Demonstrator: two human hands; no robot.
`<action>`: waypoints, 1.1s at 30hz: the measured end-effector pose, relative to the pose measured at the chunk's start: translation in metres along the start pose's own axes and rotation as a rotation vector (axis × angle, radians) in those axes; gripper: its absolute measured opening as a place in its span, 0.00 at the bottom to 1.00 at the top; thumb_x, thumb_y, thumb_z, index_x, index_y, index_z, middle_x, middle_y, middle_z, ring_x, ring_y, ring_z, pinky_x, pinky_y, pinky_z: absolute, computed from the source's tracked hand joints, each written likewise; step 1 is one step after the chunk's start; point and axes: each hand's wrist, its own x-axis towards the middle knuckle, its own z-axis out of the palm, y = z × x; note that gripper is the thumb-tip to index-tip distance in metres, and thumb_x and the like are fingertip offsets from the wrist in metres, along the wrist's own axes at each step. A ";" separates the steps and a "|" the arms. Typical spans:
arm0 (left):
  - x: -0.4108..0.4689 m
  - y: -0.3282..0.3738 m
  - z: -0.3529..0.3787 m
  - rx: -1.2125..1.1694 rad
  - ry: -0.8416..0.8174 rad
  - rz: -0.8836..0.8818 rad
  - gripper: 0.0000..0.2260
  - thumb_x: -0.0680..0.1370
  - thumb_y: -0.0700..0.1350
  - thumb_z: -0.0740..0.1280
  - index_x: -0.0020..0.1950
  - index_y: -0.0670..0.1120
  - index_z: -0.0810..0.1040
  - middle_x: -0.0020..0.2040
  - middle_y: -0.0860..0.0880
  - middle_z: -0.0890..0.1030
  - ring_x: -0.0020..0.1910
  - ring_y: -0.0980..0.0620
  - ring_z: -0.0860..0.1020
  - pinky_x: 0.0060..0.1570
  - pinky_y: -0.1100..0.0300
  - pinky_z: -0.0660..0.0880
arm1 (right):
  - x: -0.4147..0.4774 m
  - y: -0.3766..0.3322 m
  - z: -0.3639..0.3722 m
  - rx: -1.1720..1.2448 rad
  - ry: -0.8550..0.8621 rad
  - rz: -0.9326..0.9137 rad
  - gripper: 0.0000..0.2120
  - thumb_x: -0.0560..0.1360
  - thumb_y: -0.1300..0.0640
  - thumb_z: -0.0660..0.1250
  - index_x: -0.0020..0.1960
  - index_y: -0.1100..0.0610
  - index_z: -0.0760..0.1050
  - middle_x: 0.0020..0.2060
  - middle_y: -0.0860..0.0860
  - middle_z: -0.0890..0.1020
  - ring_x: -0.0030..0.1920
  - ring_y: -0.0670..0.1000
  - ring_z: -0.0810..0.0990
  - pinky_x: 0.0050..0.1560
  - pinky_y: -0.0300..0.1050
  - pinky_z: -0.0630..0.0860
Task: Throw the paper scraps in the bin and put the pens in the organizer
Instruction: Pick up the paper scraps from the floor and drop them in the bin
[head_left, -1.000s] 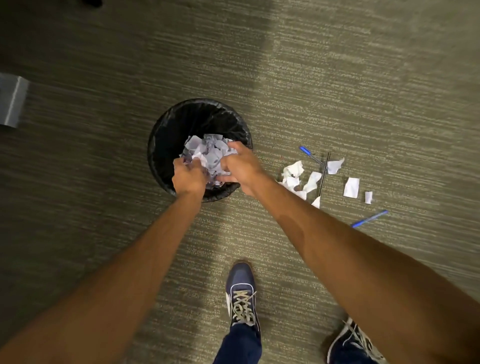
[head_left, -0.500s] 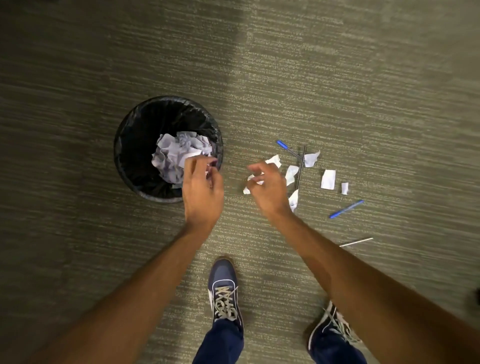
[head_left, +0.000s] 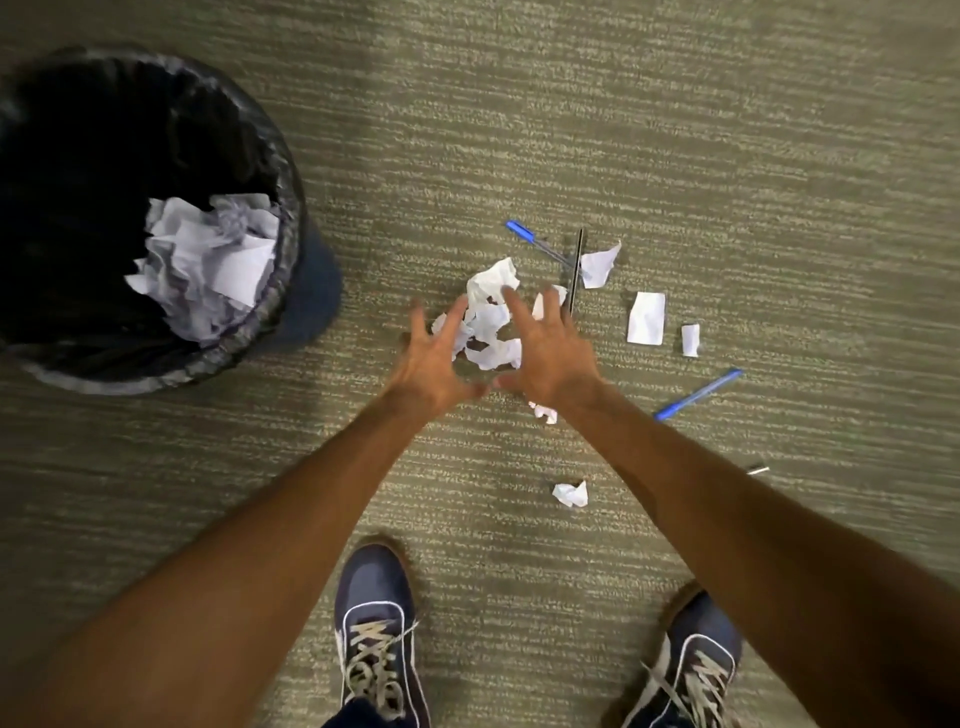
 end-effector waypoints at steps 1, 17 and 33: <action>0.010 0.000 0.006 0.005 0.020 0.004 0.54 0.67 0.55 0.81 0.82 0.61 0.49 0.81 0.38 0.46 0.75 0.31 0.64 0.69 0.37 0.71 | 0.013 0.001 0.003 -0.054 0.013 -0.025 0.59 0.62 0.41 0.80 0.79 0.43 0.43 0.78 0.60 0.49 0.73 0.64 0.65 0.54 0.63 0.78; 0.024 -0.010 0.007 -0.114 0.370 0.050 0.12 0.75 0.35 0.73 0.57 0.42 0.80 0.58 0.45 0.77 0.48 0.54 0.73 0.39 0.73 0.75 | 0.048 -0.004 0.005 0.095 -0.010 -0.174 0.18 0.73 0.66 0.72 0.63 0.59 0.78 0.61 0.58 0.80 0.53 0.56 0.82 0.52 0.41 0.78; -0.111 0.038 -0.099 -0.512 0.345 -0.044 0.17 0.71 0.49 0.79 0.55 0.45 0.79 0.50 0.49 0.83 0.42 0.53 0.79 0.36 0.66 0.79 | -0.063 -0.061 -0.146 1.460 -0.114 0.282 0.19 0.69 0.73 0.75 0.59 0.68 0.77 0.50 0.60 0.85 0.48 0.59 0.87 0.49 0.53 0.84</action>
